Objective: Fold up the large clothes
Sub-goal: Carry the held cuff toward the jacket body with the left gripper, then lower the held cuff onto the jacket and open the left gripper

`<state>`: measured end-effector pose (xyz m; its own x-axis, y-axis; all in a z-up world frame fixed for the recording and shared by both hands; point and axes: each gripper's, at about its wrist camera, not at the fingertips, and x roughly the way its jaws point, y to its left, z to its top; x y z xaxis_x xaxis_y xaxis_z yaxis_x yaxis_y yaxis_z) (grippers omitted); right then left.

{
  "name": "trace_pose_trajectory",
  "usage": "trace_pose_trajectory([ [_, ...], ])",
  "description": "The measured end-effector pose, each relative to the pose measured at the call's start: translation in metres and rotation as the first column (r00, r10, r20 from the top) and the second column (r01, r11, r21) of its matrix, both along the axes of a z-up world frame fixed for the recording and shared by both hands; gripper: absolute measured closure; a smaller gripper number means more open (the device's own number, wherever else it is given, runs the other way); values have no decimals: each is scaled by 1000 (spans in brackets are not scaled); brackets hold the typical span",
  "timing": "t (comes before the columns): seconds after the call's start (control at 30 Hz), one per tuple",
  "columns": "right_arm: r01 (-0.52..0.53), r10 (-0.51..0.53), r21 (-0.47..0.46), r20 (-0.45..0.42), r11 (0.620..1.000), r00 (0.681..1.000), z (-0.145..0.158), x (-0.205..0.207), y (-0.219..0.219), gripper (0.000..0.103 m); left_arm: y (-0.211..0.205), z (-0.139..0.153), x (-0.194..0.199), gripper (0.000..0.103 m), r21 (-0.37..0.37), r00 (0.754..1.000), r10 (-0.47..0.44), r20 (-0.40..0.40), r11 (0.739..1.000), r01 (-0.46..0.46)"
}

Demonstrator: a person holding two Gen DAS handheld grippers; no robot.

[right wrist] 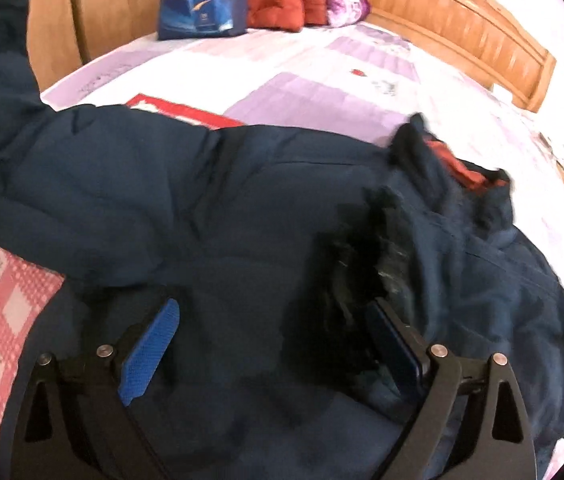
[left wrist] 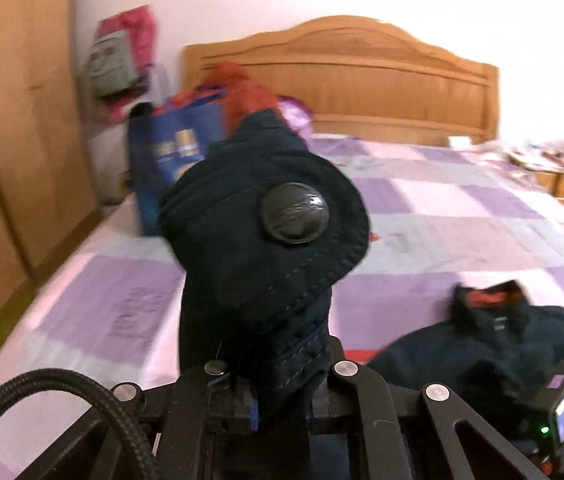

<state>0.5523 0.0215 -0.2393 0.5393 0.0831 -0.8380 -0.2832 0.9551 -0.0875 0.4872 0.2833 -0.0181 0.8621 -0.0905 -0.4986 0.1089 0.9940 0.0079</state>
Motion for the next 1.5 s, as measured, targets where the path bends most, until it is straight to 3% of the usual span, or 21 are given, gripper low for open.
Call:
trace_pose_trajectory([
  [0.13, 86, -82, 112, -37, 990, 996, 24, 2, -56, 7, -72, -2, 5, 93, 3, 995, -98, -25, 995, 98],
  [0.3, 199, -195, 177, -44, 964, 980, 45, -26, -122, 7, -162, -16, 8, 93, -39, 974, -215, -64, 976, 213],
  [0.57, 324, -324, 98, -18, 941, 946, 41, -105, -245, 7, -296, -55, -2, 93, 8, 928, -350, -126, 935, 354],
  [0.77, 409, -406, 70, -57, 910, 912, 26, -147, -323, 7, -398, -132, -11, 93, 86, 891, -388, -237, 905, 417],
  [0.87, 432, -428, 61, -59, 900, 902, 24, -165, -351, 7, -422, -158, -9, 93, 103, 892, -362, -270, 910, 401],
  [1.0, 451, -449, 51, -58, 891, 892, 22, -186, -378, 7, -448, -179, -12, 93, 134, 919, -293, -263, 933, 335],
  [1.33, 492, -485, 75, -94, 867, 869, 10, -210, -402, 7, -462, -184, -17, 93, 148, 935, -267, -233, 941, 306],
  [1.5, 487, -481, 85, -84, 869, 873, 10, -209, -399, 7, -459, -164, -18, 93, 113, 963, -229, -139, 963, 245],
])
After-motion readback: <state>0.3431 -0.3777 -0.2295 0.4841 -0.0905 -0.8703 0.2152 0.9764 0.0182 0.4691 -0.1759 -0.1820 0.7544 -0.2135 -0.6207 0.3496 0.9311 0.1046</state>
